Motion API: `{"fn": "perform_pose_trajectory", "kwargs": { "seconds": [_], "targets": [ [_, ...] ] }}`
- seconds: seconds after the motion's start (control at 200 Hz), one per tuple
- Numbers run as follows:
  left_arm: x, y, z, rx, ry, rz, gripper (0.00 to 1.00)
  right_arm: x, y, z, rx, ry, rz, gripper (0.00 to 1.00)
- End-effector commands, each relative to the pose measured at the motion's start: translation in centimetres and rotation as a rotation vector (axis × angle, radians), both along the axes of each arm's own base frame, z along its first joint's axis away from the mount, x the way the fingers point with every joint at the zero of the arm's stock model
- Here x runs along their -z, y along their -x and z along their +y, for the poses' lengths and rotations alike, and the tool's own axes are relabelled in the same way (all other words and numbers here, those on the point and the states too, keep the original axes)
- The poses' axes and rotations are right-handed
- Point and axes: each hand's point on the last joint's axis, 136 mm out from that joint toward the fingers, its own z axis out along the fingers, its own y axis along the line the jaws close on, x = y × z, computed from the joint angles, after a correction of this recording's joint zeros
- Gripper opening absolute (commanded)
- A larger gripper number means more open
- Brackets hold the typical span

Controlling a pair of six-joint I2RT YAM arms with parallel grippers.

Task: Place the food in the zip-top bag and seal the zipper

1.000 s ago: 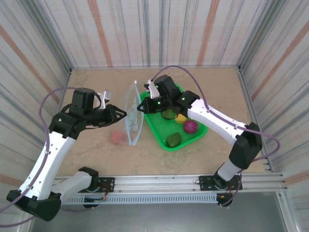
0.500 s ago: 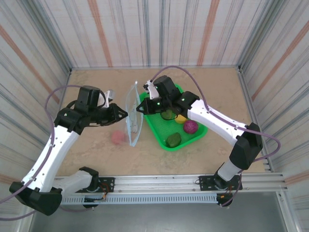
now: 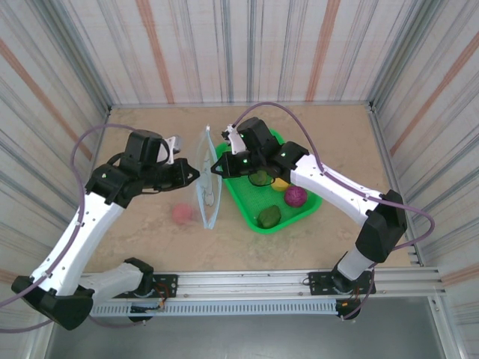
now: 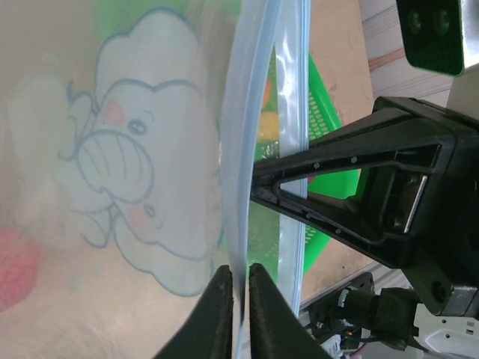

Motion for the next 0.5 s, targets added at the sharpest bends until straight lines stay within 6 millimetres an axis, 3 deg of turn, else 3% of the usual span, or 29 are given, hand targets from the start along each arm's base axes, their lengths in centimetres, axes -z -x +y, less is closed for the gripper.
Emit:
{"fn": "perform_pose_trajectory", "kwargs": {
  "seconds": [0.0,0.08,0.155,0.261,0.346,0.496],
  "targets": [
    [-0.3,0.1,-0.2,0.01,-0.035,-0.019,0.05,-1.4,0.4,0.0,0.007,-0.014,-0.013,0.0],
    [-0.1,0.2,-0.3,0.006,-0.043,-0.019,0.06,-1.4,0.4,0.1,0.008,-0.012,-0.01,0.0],
    [0.0,0.2,-0.2,-0.001,-0.048,-0.019,0.16,-1.4,0.4,0.0,0.008,-0.011,-0.01,0.0],
    [0.3,0.3,-0.1,-0.01,-0.054,-0.016,0.22,-1.6,0.5,0.1,0.01,-0.013,-0.014,0.0],
    [0.5,0.4,-0.4,-0.005,-0.053,-0.017,0.21,-1.7,0.5,0.1,0.01,-0.014,-0.015,0.0],
    [1.0,0.7,-1.2,0.007,-0.05,-0.017,0.07,-1.5,0.4,0.2,0.016,-0.01,-0.014,0.0]
  ]
}}
